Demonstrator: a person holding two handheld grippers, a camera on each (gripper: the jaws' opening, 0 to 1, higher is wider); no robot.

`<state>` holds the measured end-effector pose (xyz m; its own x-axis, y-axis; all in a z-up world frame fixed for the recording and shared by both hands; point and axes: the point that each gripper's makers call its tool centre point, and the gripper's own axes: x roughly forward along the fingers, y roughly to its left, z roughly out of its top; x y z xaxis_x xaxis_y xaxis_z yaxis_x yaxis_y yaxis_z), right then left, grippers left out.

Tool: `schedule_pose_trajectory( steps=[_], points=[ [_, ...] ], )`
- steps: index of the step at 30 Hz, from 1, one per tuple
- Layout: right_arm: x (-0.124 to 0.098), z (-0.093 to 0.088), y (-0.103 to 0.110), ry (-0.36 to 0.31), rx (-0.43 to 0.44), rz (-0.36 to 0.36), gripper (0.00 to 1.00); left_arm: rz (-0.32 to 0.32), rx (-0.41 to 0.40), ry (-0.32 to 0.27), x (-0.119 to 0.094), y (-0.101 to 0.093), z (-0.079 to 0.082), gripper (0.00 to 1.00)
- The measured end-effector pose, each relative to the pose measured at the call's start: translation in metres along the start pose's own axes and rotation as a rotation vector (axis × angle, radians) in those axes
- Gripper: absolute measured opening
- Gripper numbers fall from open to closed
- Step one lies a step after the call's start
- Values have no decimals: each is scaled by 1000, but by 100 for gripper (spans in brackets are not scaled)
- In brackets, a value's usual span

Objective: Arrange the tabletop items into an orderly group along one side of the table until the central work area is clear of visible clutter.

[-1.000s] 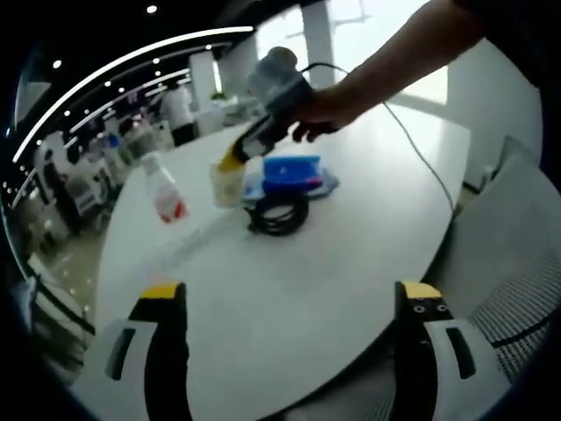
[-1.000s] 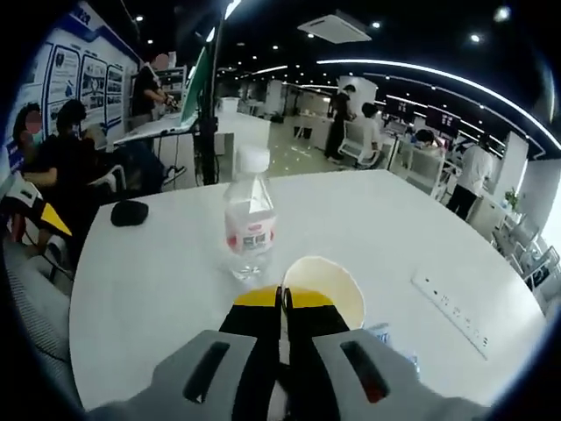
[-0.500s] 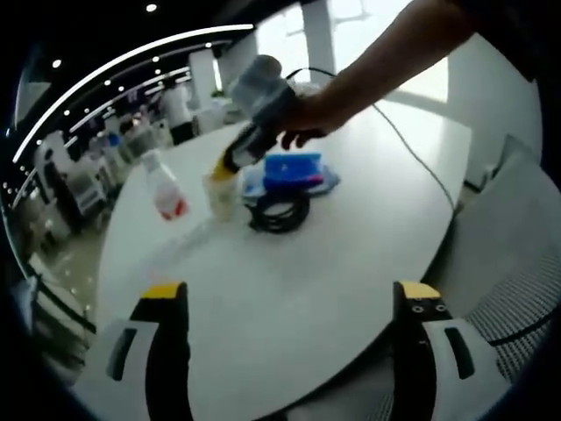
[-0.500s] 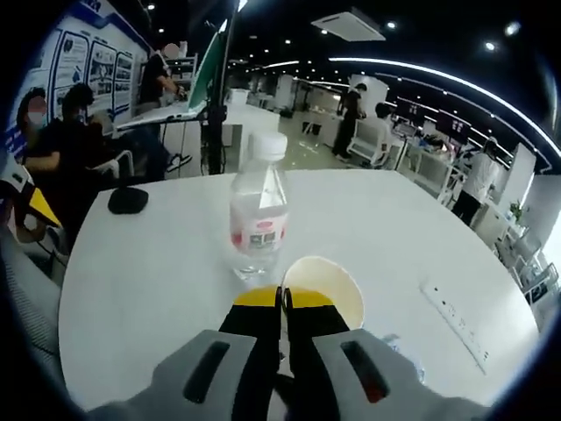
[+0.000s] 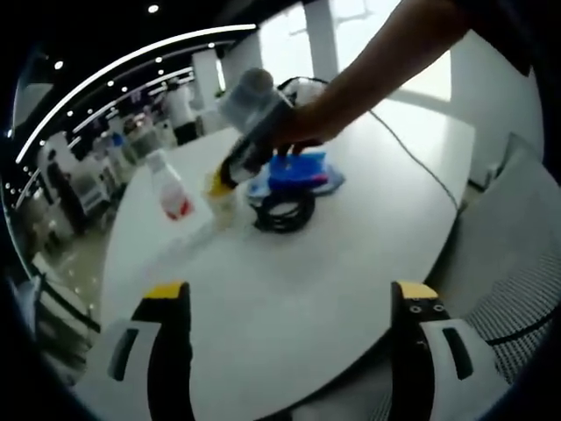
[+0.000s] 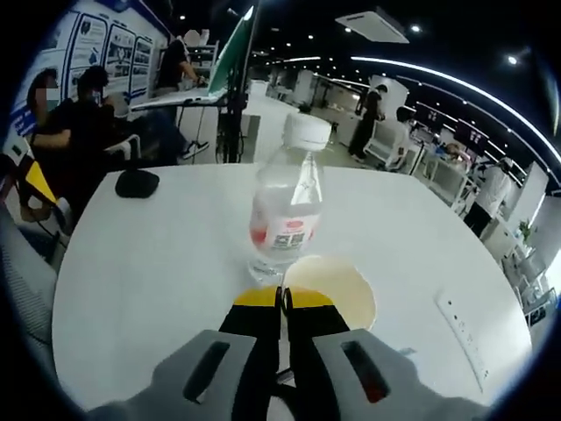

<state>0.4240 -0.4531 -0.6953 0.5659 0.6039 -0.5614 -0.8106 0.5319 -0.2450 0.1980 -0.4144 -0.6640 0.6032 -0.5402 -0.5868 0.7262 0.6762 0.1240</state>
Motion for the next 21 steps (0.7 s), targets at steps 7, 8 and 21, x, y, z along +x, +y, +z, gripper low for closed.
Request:
schedule_pose_trajectory(
  steps=[7, 8, 21],
  points=[
    [2, 4, 1, -10, -10, 7, 1, 0, 11, -2, 0, 0, 1, 90],
    [3, 4, 1, -9, -14, 7, 1, 0, 11, -1, 0, 0, 0, 90],
    [2, 3, 2, 3, -27, 14, 1, 1, 12, -3, 0, 0, 1, 89]
  ],
)
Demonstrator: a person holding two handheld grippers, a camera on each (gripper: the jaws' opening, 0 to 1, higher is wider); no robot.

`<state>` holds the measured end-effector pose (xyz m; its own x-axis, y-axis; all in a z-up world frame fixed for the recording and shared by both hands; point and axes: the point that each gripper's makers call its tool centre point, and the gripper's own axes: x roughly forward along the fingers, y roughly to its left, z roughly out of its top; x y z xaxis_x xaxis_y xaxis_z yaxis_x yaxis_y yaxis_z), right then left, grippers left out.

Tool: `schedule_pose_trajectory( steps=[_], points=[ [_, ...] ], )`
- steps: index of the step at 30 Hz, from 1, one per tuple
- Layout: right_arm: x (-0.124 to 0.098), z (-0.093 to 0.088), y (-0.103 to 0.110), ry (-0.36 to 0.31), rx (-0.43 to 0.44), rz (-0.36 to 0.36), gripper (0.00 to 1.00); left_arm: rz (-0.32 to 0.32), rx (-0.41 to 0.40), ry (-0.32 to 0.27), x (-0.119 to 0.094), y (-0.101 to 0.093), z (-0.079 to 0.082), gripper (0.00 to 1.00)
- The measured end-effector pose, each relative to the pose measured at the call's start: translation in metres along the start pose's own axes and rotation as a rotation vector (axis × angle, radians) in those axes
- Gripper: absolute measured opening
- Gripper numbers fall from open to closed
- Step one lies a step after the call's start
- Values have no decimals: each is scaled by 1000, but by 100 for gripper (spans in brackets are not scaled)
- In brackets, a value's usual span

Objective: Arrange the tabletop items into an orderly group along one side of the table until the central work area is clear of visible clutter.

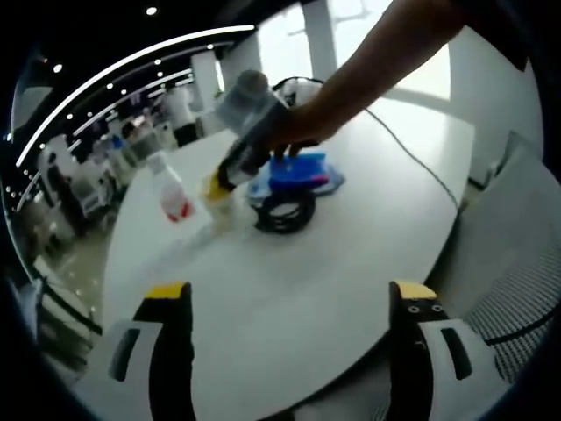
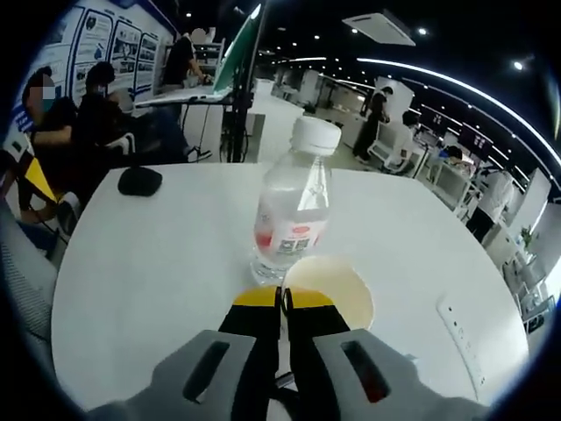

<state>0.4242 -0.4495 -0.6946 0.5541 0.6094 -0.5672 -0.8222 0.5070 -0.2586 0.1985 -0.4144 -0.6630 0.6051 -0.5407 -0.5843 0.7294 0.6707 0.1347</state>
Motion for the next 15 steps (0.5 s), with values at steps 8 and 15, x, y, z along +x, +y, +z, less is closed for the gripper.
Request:
schedule_pose_trajectory(
  steps=[8, 15],
  points=[
    [2, 0, 2, 9, -20, 12, 1, 4, -2, -5, -1, 1, 1, 89],
    [2, 0, 6, 16, -12, 18, 2, 5, -3, -11, -3, 1, 2, 89]
  ],
)
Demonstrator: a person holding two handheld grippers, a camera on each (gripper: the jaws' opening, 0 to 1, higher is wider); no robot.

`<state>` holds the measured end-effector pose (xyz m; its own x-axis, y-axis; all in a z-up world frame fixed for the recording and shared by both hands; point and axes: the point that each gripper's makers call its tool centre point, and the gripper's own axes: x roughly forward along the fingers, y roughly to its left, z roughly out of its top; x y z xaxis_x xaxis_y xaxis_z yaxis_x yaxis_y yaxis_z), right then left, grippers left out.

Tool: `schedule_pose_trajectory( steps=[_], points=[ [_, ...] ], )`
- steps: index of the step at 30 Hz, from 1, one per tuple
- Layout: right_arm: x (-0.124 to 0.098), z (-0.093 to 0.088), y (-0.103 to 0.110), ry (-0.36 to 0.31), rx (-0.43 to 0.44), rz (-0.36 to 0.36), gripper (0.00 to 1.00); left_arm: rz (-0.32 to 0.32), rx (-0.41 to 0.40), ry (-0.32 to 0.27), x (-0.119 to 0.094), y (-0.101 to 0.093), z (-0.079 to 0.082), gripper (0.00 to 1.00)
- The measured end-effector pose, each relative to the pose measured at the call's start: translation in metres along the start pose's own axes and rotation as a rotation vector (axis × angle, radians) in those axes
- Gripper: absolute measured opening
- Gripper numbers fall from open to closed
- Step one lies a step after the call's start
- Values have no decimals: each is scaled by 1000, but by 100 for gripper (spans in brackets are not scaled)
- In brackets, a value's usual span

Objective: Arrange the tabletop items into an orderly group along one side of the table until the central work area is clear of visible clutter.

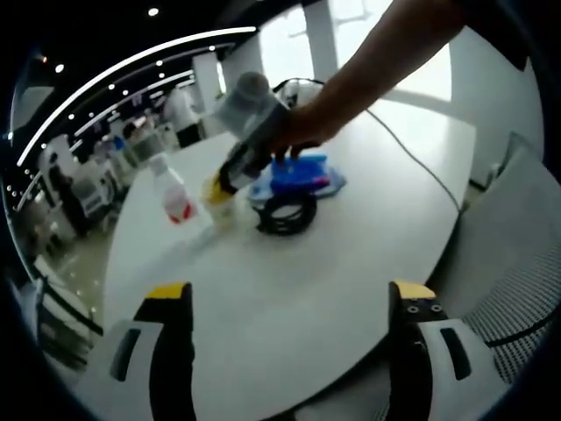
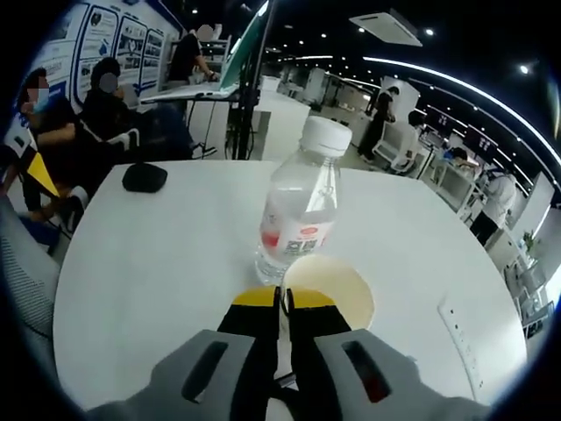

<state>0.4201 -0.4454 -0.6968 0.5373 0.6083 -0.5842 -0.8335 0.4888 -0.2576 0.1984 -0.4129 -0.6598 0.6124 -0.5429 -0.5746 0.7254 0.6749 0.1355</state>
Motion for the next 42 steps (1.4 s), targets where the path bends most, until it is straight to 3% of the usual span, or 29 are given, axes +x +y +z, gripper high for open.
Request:
schedule_pose_trajectory(
  steps=[12, 19, 30, 42],
  points=[
    [-4, 2, -4, 0, -3, -17, 5, 3, 4, -1, 0, 1, 0, 88],
    [-7, 5, -9, -4, -17, -41, 13, 15, 5, -1, -1, 3, 1, 88],
    [-22, 11, -12, -17, 42, -70, 22, 18, -13, -53, -3, 4, 11, 89],
    [-41, 13, -10, -37, 83, -89, 29, 27, -11, -68, -5, 5, 14, 93]
  ],
)
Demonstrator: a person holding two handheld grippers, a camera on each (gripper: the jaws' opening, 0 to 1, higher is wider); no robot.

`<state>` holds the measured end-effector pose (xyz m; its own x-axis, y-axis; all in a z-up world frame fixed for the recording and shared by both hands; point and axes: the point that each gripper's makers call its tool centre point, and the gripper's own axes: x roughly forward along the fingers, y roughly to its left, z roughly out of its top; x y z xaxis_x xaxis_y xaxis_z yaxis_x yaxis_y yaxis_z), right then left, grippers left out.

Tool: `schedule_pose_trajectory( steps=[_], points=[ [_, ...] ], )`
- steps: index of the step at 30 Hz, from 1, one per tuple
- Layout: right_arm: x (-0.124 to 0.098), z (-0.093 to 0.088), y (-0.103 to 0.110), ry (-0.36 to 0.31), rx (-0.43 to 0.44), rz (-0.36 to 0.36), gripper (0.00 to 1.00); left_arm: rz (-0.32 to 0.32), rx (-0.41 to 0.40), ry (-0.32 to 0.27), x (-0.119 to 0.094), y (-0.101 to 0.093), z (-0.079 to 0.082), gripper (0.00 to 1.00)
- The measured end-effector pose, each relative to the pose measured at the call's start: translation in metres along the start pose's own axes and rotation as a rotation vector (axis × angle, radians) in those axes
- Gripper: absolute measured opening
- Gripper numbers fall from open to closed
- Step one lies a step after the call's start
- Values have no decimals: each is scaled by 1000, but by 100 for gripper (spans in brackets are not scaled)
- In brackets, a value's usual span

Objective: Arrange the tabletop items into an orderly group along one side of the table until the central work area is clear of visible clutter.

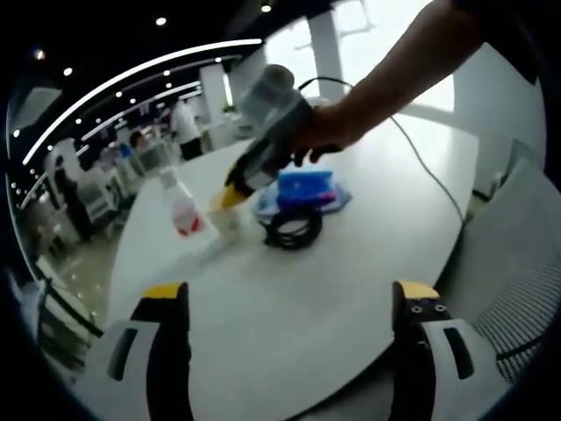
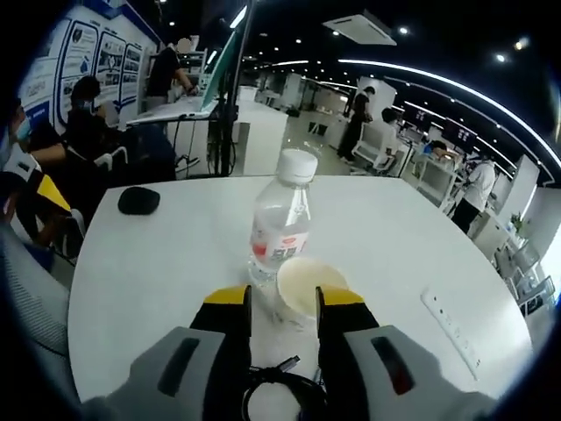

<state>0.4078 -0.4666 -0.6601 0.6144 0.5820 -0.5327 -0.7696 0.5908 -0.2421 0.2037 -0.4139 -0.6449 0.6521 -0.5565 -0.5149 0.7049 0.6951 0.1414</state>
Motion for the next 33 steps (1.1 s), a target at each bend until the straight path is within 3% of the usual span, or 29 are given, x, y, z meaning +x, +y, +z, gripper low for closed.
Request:
schedule_pose_trajectory(
  steps=[15, 33],
  points=[
    [-34, -5, -5, -19, 73, -42, 41, 14, -7, -46, -2, 2, 9, 95],
    [-68, -43, -10, 25, 144, -89, 52, 4, -2, -61, -2, -1, 13, 99]
  ],
)
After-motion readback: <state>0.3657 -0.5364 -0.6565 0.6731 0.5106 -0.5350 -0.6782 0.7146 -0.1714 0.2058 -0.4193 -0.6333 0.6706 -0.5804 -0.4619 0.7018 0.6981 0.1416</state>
